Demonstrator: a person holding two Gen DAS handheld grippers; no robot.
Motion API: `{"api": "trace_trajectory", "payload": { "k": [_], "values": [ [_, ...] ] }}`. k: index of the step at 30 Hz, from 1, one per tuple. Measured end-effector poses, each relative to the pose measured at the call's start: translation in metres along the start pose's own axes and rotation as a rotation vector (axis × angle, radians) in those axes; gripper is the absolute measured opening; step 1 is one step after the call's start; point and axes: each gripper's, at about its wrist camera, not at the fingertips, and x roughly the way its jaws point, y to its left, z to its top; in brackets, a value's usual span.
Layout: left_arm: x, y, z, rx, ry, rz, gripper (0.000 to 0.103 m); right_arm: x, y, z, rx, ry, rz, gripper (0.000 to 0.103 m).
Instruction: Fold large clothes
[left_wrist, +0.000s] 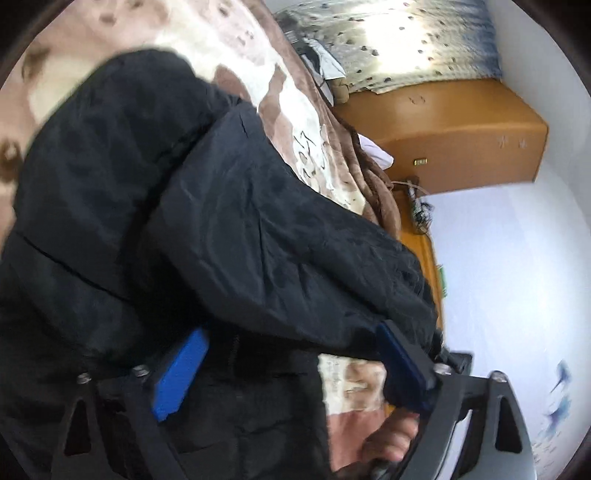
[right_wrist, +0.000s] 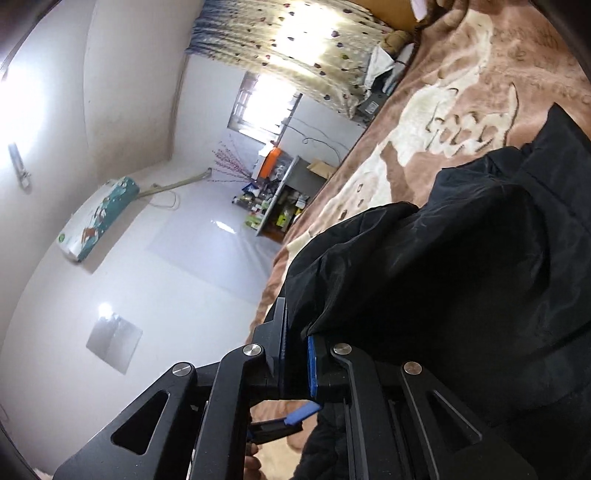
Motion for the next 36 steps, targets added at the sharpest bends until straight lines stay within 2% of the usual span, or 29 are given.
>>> {"api": "trace_trajectory", "payload": {
  "k": [3,5,6,7,9,11,14,16,18,20,23,28,30,31,32,33,34,35,36],
  "values": [
    [0.000,-0.005,0.013,0.004,-0.073,0.044,0.095,-0.001,0.002,-0.001,-0.009,0.010,0.012,0.008],
    [-0.003,-0.010,0.024,-0.011,-0.128,0.015,0.095,-0.005,0.007,-0.002,-0.060,0.015,0.000,0.008],
    [-0.003,-0.013,0.030,-0.008,-0.143,0.028,0.091,-0.008,0.007,-0.002,-0.075,0.016,0.005,0.008],
    [-0.002,-0.019,0.038,-0.002,-0.154,0.046,0.087,-0.008,0.007,-0.002,-0.077,0.020,0.015,0.007],
    [0.002,-0.031,0.051,0.033,-0.171,0.073,0.068,-0.008,0.007,0.000,-0.086,0.015,0.013,0.007],
    [0.006,-0.045,0.068,0.053,-0.184,0.085,0.059,-0.005,0.007,0.001,-0.103,0.018,0.004,0.006],
    [0.008,-0.064,0.079,0.141,-0.220,0.103,0.038,-0.004,0.007,-0.003,-0.116,0.029,0.005,0.005],
    [0.003,-0.065,0.078,0.210,-0.236,0.132,0.033,-0.002,0.004,-0.013,-0.114,0.064,0.010,0.004],
    [0.002,-0.048,0.074,0.197,-0.214,0.174,0.027,0.001,0.001,-0.029,-0.126,0.119,-0.022,0.004],
    [-0.002,-0.025,0.068,0.149,-0.189,0.208,0.026,0.005,-0.006,-0.043,-0.120,0.176,-0.050,0.004],
    [-0.008,0.006,0.059,0.126,-0.166,0.327,0.026,0.010,-0.017,-0.061,-0.100,0.239,-0.097,0.004],
    [-0.009,0.020,0.052,0.086,-0.135,0.361,0.032,0.011,-0.032,-0.070,-0.084,0.324,-0.205,0.007],
    [-0.012,0.013,0.048,0.110,-0.129,0.389,0.033,0.007,-0.032,-0.063,-0.077,0.339,-0.204,0.007],
    [-0.015,0.009,0.046,0.124,-0.133,0.400,0.035,-0.001,-0.033,-0.057,-0.070,0.322,-0.212,0.012],
    [-0.017,0.005,0.044,0.132,-0.143,0.413,0.043,-0.005,-0.034,-0.052,-0.070,0.296,-0.234,0.018],
    [-0.024,-0.001,0.040,0.147,-0.165,0.424,0.048,-0.018,-0.033,-0.044,-0.079,0.242,-0.263,0.018],
    [-0.033,-0.008,0.035,0.167,-0.200,0.430,0.048,-0.027,-0.034,-0.038,-0.081,0.208,-0.271,0.019],
    [-0.041,-0.015,0.030,0.196,-0.224,0.444,0.048,-0.037,-0.038,-0.029,-0.073,0.167,-0.298,0.026],
    [-0.049,-0.020,0.025,0.217,-0.237,0.446,0.048,-0.045,-0.042,-0.021,-0.062,0.130,-0.339,0.037]
  ]
}}
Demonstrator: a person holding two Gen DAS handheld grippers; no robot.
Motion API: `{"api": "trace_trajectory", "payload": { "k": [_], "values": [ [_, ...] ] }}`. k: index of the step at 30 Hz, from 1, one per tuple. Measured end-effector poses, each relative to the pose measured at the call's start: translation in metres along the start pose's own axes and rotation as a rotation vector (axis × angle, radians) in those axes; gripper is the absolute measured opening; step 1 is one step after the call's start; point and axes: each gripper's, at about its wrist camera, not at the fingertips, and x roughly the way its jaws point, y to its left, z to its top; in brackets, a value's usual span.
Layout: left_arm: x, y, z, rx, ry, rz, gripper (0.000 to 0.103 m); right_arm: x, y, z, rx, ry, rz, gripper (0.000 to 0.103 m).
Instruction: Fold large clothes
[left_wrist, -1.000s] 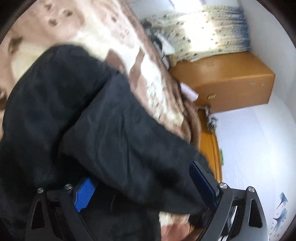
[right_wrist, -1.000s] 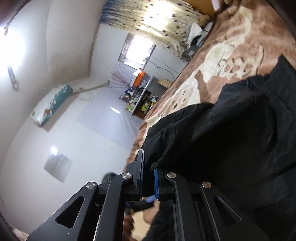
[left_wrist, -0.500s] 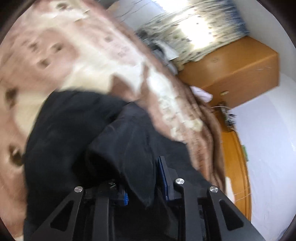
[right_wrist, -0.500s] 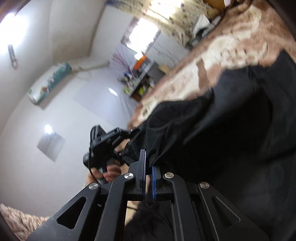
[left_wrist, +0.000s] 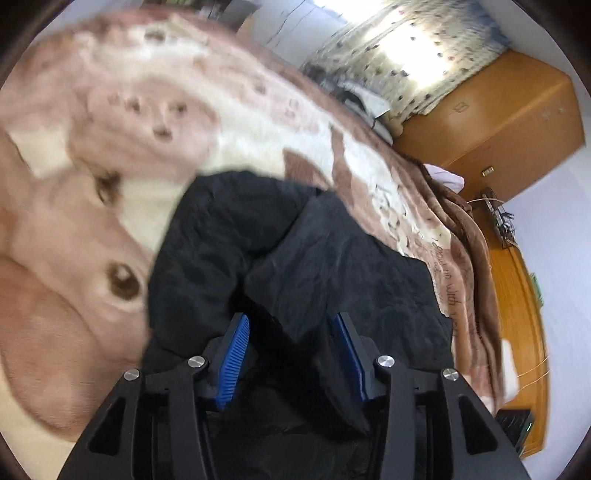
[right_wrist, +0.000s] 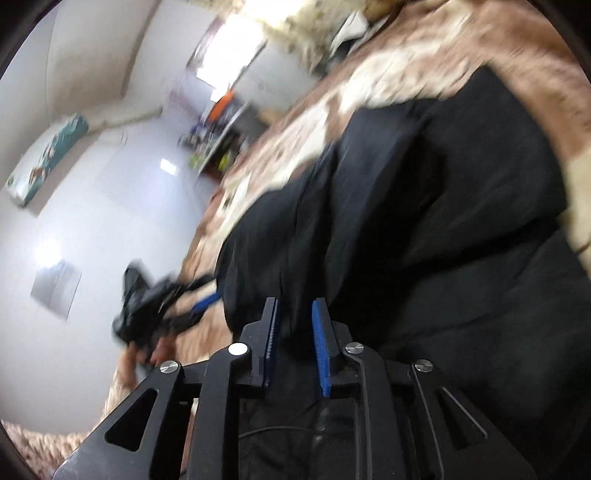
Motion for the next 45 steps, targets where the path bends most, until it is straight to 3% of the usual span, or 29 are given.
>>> {"api": "trace_trajectory", "payload": {
  "k": [2,4,5,7,10,14,17,20,21,23,26,28,31,33,36,37,41,43,45],
  "values": [
    [-0.018,-0.010,-0.003,0.034,-0.039,-0.020,0.050,-0.006,-0.013,0.015,0.039,-0.043,-0.008,0.045],
    [-0.026,-0.025,-0.007,0.071,-0.049,-0.076,0.062,-0.002,-0.026,0.029,0.088,-0.047,0.041,0.047],
    [-0.028,-0.027,-0.010,0.077,-0.041,-0.098,0.069,0.004,-0.033,0.036,0.115,-0.040,0.064,0.049],
    [-0.017,-0.038,-0.012,0.075,0.011,-0.160,0.070,0.017,-0.041,0.048,0.142,-0.038,0.069,0.051],
    [0.005,-0.055,-0.019,0.145,0.062,-0.142,0.070,0.037,-0.049,0.063,0.179,-0.019,0.124,0.051],
    [0.036,-0.059,-0.027,0.168,0.130,-0.182,0.070,0.065,-0.053,0.072,0.222,0.012,0.103,0.052],
    [0.059,-0.051,-0.031,0.105,0.175,-0.097,0.070,0.081,-0.057,0.075,0.256,0.025,0.081,0.052],
    [0.071,-0.045,-0.035,0.137,0.198,-0.040,0.069,0.070,-0.036,0.085,0.129,-0.082,0.089,0.050],
    [0.074,-0.043,-0.037,0.136,0.213,-0.040,0.069,0.064,-0.024,0.088,0.064,-0.123,0.087,0.036],
    [0.077,-0.041,-0.040,0.144,0.229,-0.038,0.069,0.049,-0.002,0.091,-0.044,-0.197,0.089,0.022],
    [0.077,-0.040,-0.041,0.149,0.225,-0.031,0.069,0.035,0.011,0.087,-0.148,-0.237,0.026,0.010],
    [0.077,-0.039,-0.041,0.153,0.226,-0.022,0.069,0.042,-0.001,0.081,-0.175,-0.167,-0.138,0.009],
    [0.078,-0.042,-0.047,0.173,0.244,0.001,0.069,0.052,-0.022,0.069,-0.151,-0.054,-0.286,0.009],
    [0.077,-0.043,-0.049,0.196,0.244,0.020,0.069,0.042,-0.025,0.065,-0.152,-0.067,-0.284,0.010],
    [0.067,-0.049,-0.046,0.207,0.222,0.027,0.069,0.020,0.001,0.062,-0.210,-0.159,-0.377,0.010],
    [0.063,-0.051,-0.045,0.210,0.214,0.025,0.069,0.016,0.015,0.060,-0.243,-0.185,-0.373,0.012],
    [0.025,-0.067,-0.037,0.287,0.104,0.052,0.071,0.015,0.065,0.048,-0.411,-0.169,-0.287,0.044],
    [0.017,-0.076,-0.032,0.333,0.062,0.066,0.076,0.027,0.084,0.039,-0.488,-0.134,-0.232,0.045],
    [0.024,-0.082,-0.027,0.371,0.077,0.080,0.078,0.043,0.095,0.025,-0.557,-0.102,-0.227,0.045]
  ]
}}
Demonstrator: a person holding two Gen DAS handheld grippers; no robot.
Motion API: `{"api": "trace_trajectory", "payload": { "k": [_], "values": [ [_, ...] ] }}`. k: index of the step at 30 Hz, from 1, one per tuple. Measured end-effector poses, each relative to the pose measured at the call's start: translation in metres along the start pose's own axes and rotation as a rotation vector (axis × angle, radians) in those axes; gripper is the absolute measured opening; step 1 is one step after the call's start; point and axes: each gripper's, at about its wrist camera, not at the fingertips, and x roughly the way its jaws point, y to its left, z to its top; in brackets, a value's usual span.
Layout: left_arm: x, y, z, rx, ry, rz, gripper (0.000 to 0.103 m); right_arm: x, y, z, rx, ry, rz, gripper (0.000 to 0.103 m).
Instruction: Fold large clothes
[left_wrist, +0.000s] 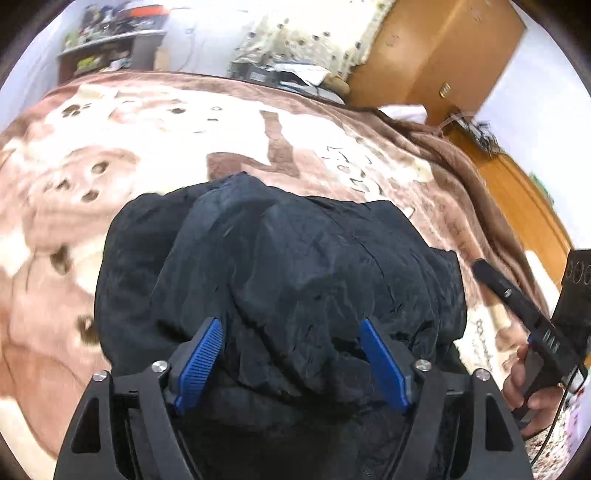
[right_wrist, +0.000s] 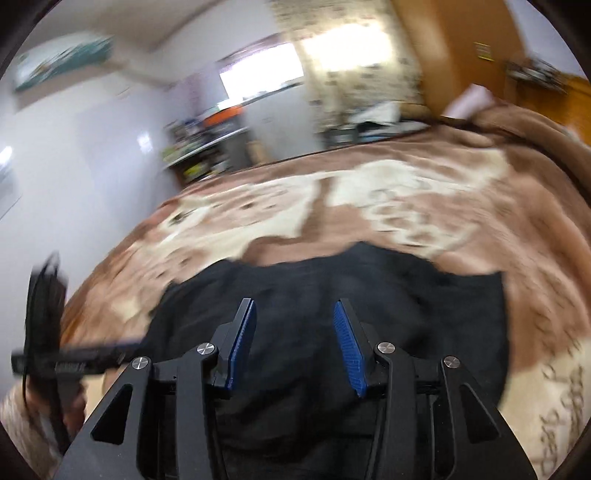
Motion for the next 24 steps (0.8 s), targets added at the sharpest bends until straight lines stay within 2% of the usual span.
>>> {"api": "trace_trajectory", "payload": {
  "k": [2,5,7,10,13,16,20,24],
  "values": [
    [0.010,0.005,0.003,0.006,0.027,0.021,0.078,0.020,0.016,-0.007,-0.070,0.047,-0.004,0.045],
    [0.040,0.011,0.004,0.014,0.099,0.127,0.078,0.049,0.016,-0.026,-0.091,0.155,-0.024,0.045],
    [0.051,0.016,0.002,0.019,0.126,0.119,0.078,0.069,0.012,-0.041,-0.121,0.217,-0.063,0.045],
    [0.066,0.032,-0.004,-0.039,0.162,0.093,0.079,0.080,0.001,-0.057,-0.115,0.250,-0.059,0.046],
    [0.074,0.033,-0.010,-0.001,0.154,0.101,0.081,0.086,-0.008,-0.062,-0.063,0.257,-0.040,0.046],
    [0.080,0.035,-0.016,0.004,0.149,0.110,0.081,0.094,-0.007,-0.068,-0.095,0.273,-0.049,0.046],
    [0.084,0.030,-0.022,0.033,0.134,0.158,0.083,0.100,-0.007,-0.070,-0.084,0.296,-0.073,0.046],
    [0.080,0.031,-0.025,0.035,0.135,0.163,0.083,0.102,-0.008,-0.069,-0.071,0.316,-0.082,0.046]
  ]
}}
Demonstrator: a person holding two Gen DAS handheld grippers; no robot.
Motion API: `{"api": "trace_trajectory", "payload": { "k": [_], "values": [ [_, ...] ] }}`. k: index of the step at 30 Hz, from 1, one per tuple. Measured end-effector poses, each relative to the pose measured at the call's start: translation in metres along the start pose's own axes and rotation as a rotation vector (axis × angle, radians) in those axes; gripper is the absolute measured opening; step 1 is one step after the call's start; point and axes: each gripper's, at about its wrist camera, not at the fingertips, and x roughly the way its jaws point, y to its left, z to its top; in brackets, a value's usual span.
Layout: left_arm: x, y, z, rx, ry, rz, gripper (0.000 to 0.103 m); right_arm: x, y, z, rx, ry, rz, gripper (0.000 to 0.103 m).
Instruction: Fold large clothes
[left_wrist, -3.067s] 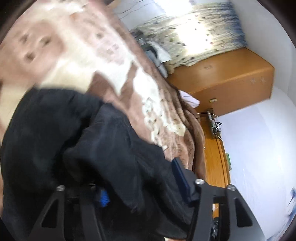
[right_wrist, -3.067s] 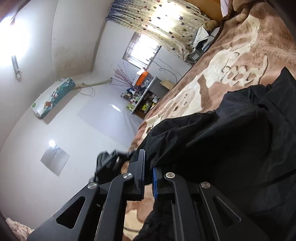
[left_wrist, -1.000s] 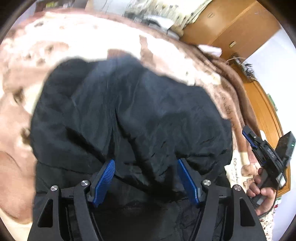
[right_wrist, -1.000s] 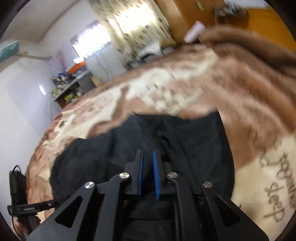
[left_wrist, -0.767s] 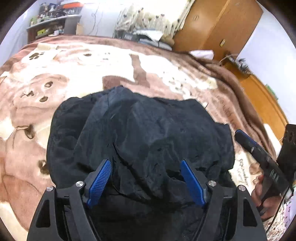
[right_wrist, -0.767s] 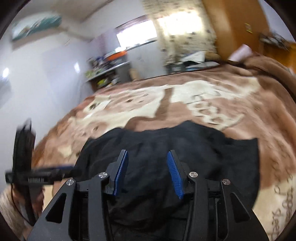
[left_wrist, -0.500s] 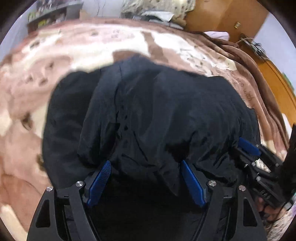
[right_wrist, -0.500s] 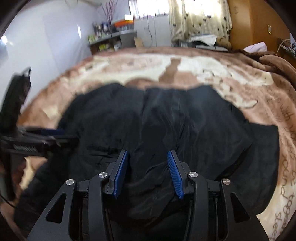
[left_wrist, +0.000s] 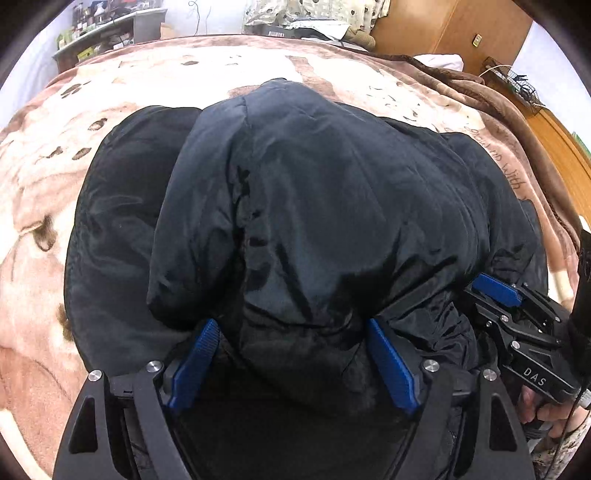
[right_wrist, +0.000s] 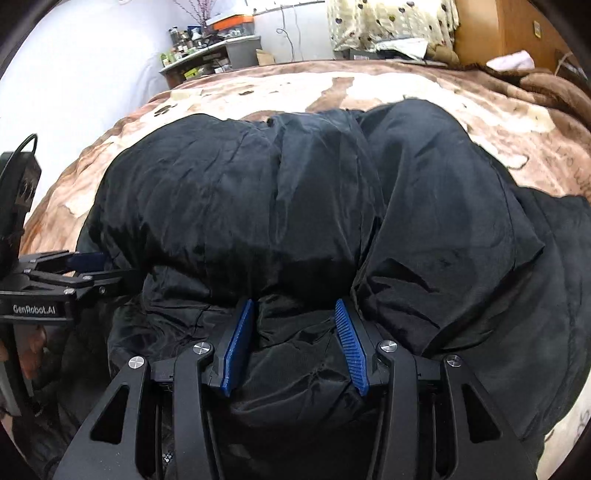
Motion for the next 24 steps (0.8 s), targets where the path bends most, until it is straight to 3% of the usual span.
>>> {"api": "trace_trajectory", "payload": {
  "k": [4,8,12,17,24],
  "values": [
    [-0.019,0.008,-0.005,-0.055,0.040,-0.051,0.083,-0.011,0.004,0.003,0.020,-0.001,-0.010,0.049],
    [-0.059,0.015,-0.021,-0.042,0.011,-0.067,0.083,-0.047,0.002,0.000,0.099,-0.087,0.041,0.049],
    [-0.105,0.028,-0.039,-0.072,-0.030,-0.080,0.083,-0.093,0.008,-0.008,0.119,-0.142,0.019,0.050],
    [-0.162,0.046,-0.075,-0.092,-0.058,-0.086,0.084,-0.165,0.008,-0.037,0.198,-0.220,0.076,0.052],
    [-0.232,0.074,-0.133,-0.129,-0.090,-0.085,0.084,-0.256,0.014,-0.083,0.223,-0.297,0.026,0.053]
  ]
}}
